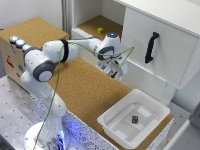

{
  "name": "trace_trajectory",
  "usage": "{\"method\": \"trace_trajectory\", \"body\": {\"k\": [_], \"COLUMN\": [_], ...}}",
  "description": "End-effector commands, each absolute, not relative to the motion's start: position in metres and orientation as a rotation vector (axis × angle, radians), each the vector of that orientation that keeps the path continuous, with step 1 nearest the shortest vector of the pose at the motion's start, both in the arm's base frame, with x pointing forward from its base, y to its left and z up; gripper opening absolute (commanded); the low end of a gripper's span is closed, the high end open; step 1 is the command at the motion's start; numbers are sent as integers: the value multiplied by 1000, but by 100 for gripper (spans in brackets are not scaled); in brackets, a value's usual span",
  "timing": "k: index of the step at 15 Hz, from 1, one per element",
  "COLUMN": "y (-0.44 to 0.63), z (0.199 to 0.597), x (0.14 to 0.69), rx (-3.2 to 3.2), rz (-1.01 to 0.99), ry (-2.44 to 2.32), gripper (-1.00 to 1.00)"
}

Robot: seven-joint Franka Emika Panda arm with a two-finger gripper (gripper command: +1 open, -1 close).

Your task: Go towards the purple block and grasp it

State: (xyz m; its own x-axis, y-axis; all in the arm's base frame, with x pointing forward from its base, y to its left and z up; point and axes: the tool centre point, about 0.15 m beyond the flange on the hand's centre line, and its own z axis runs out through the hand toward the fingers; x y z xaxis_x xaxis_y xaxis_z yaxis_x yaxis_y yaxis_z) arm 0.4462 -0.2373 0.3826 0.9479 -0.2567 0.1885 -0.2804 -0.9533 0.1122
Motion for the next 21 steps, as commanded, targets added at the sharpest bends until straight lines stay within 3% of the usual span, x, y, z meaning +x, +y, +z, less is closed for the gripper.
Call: {"method": "trace_trajectory", "body": {"k": [1, 12, 21], "y": [-342, -422, -427], "z": [362, 306, 246], "x": [466, 378, 347], "rx": [2988, 2891, 2872], "rz": [111, -44, -136], "ry": [-585, -1030, -1200], "gripper": [100, 100, 100]}}
